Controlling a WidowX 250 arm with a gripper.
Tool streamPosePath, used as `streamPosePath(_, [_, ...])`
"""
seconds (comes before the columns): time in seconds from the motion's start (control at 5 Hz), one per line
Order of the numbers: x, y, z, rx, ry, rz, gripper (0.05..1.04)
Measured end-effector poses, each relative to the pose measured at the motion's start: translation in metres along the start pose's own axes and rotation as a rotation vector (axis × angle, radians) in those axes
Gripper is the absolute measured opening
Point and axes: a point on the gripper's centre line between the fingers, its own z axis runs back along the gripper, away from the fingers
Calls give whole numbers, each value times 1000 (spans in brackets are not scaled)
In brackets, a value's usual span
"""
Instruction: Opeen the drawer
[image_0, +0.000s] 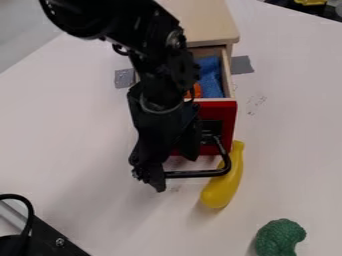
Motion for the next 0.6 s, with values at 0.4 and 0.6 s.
streamPosePath(0.4, [3, -35, 63, -81, 82, -19, 1000])
streamPosePath(0.6, [6, -45, 89, -47, 60, -163, 1000])
